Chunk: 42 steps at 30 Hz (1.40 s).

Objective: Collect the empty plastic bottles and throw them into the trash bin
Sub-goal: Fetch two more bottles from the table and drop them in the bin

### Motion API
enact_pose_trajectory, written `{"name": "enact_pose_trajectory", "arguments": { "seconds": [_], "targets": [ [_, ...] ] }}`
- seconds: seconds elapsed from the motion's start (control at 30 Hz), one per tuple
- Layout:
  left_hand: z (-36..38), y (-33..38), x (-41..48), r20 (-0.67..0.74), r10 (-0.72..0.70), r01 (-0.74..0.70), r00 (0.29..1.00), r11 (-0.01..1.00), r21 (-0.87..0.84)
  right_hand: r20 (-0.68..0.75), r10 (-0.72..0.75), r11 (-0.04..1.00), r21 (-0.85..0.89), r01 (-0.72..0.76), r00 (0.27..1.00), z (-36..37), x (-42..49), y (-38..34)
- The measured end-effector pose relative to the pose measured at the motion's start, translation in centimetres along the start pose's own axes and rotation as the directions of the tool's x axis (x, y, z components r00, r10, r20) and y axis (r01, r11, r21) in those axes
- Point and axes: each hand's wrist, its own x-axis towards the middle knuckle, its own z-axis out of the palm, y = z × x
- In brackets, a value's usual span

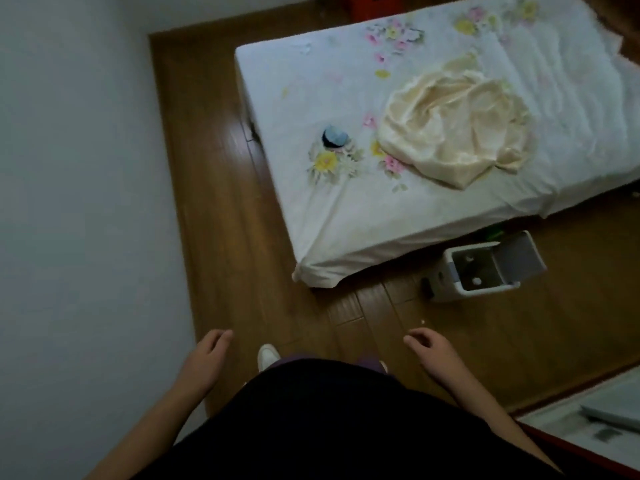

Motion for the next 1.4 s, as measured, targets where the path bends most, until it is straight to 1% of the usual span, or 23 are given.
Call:
{"name": "enact_pose_trajectory", "arguments": {
  "seconds": [0.1, 0.17, 0.23, 0.33, 0.43, 0.57, 0.67, 0.8, 0.87, 0.97, 1.03, 1.13, 1.23, 1.3, 1.4],
  "targets": [
    [-3.5, -5.4, -1.4, -0.056, -0.071, 0.067, 0.996, 0.995, -0.071, 0.025, -0.081, 0.99, -0.114, 0.083, 0.996, 4.6, 0.6, -5.0],
    [-5.9, -8.8, -2.3, -0.089, -0.122, 0.111, 0.989, 0.987, -0.116, 0.033, -0.132, 0.978, -0.16, 0.136, 0.991, 8.1, 0.7, -7.6],
    [-8.5, -11.4, -2.6, -0.12, -0.145, 0.127, 0.982, 0.981, -0.146, 0.033, -0.18, 0.965, -0.186, 0.183, 0.983, 11.5, 0.8, -10.0],
    [-12.3, -13.1, -1.5, -0.164, -0.177, 0.14, 0.97, 0.967, -0.212, 0.038, -0.22, 0.956, -0.189, 0.223, 0.975, 15.3, 1.1, -13.0],
    [-15.1, -13.5, 0.0, -0.15, -0.207, 0.159, 0.967, 0.947, -0.28, 0.068, -0.208, 0.954, -0.205, 0.218, 0.976, 17.7, 1.4, -14.8],
    [-17.7, -12.5, 2.3, -0.114, -0.17, 0.138, 0.979, 0.959, -0.25, 0.068, -0.189, 0.948, -0.247, 0.2, 0.98, 18.8, 2.4, -16.4],
    [-19.4, -11.7, 4.6, -0.099, -0.159, 0.13, 0.982, 0.961, -0.245, 0.068, -0.145, 0.95, -0.269, 0.158, 0.987, 19.6, 4.1, -17.8],
    [-21.6, -11.2, 8.2, -0.088, -0.191, 0.164, 0.978, 0.954, -0.25, 0.072, -0.095, 0.958, -0.263, 0.111, 0.993, 20.9, 7.3, -20.5],
    [-22.8, -10.8, 10.5, -0.093, -0.223, 0.192, 0.97, 0.945, -0.264, 0.072, -0.086, 0.961, -0.257, 0.102, 0.994, 21.6, 9.5, -23.0],
    [-25.2, -10.1, 14.3, -0.098, -0.303, 0.261, 0.948, 0.916, -0.306, 0.113, -0.075, 0.951, -0.291, 0.105, 0.991, 22.9, 13.3, -28.6],
    [-26.9, -9.2, 16.4, -0.101, -0.35, 0.3, 0.931, 0.893, -0.335, 0.151, -0.087, 0.94, -0.315, 0.132, 0.985, 24.0, 15.5, -33.3],
    [-29.3, -7.3, 19.8, -0.138, -0.366, 0.299, 0.92, 0.886, -0.353, 0.235, -0.178, 0.898, -0.357, 0.256, 0.956, 25.8, 18.2, -41.6],
    [-32.1, -5.0, 24.1, -0.194, -0.378, 0.278, 0.905, 0.873, -0.401, 0.322, -0.288, 0.842, -0.363, 0.399, 0.902, 27.1, 20.4, -50.8],
    [-33.8, -3.4, 26.6, -0.198, -0.391, 0.276, 0.899, 0.856, -0.438, 0.363, -0.329, 0.823, -0.343, 0.453, 0.872, 27.7, 21.5, -56.2],
    [-36.2, -1.4, 31.1, -0.204, -0.399, 0.277, 0.894, 0.849, -0.449, 0.386, -0.379, 0.806, -0.309, 0.505, 0.841, 28.4, 23.9, -62.7]
  ]
}}
